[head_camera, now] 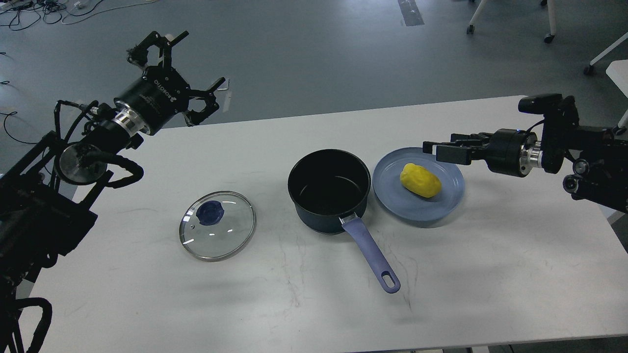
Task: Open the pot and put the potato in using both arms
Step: 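Lower the right gripper onto the yellow potato on the plate and grasp it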
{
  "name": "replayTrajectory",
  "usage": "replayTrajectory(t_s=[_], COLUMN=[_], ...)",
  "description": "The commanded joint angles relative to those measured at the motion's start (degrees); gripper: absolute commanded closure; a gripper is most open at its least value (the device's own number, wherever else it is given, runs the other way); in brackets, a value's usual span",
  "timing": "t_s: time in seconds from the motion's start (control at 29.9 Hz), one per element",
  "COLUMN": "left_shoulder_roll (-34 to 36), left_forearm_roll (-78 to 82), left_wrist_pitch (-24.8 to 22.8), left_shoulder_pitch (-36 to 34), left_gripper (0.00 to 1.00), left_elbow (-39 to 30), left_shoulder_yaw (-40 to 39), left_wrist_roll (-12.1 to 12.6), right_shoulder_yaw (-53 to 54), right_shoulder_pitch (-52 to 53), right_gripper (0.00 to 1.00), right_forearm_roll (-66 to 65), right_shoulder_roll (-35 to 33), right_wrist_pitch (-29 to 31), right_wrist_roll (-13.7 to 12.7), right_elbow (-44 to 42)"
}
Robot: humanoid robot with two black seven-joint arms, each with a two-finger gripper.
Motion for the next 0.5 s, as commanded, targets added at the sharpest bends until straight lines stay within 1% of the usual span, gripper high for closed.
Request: replayTrajectory(t_s=[0.0,0.1,0.3,0.33,0.47], left_shoulder_roll=[0.4,0.6,0.8,0.8,0.8], left_forearm_roll=[0.2,0.3,0.3,0.3,0.4], left_wrist_pitch=[0.0,0.0,0.0,0.0,0.0], left_shoulder_pitch=[0.2,0.2,0.2,0.2,0.0], left_gripper=[0.01,0.01,0.01,0.01,0.01], left_elbow=[0.0,0.1,0.0,0.1,0.0], left_shoulder_yaw=[0.0,0.0,0.0,0.0,0.0], left_wrist_roll=[-0.2,-0.2,-0.2,-0.1,-0.1], right_shoulder_yaw=[-2.3,-4.6,-8.3,-8.7,-10.4], right_shoulder_pitch=[0.3,0.5,-0.1,-0.1,-0.1], right_gripper=[0.03,0.03,0.05,0.06,0.07], right_forearm_roll=[-5.1,-5.3,-5.3,-5.3,-5.3], right_shoulder_roll=[4.0,6.5,9.0,9.2,11.1], right_wrist_pitch=[-4.0,-5.8,-6.9,-7.1,-9.3], right_wrist_roll=[0.0,0.0,0.0,0.0,0.0], right_elbow=[-5.3,-8.4,-10.1,-10.6,-13.1])
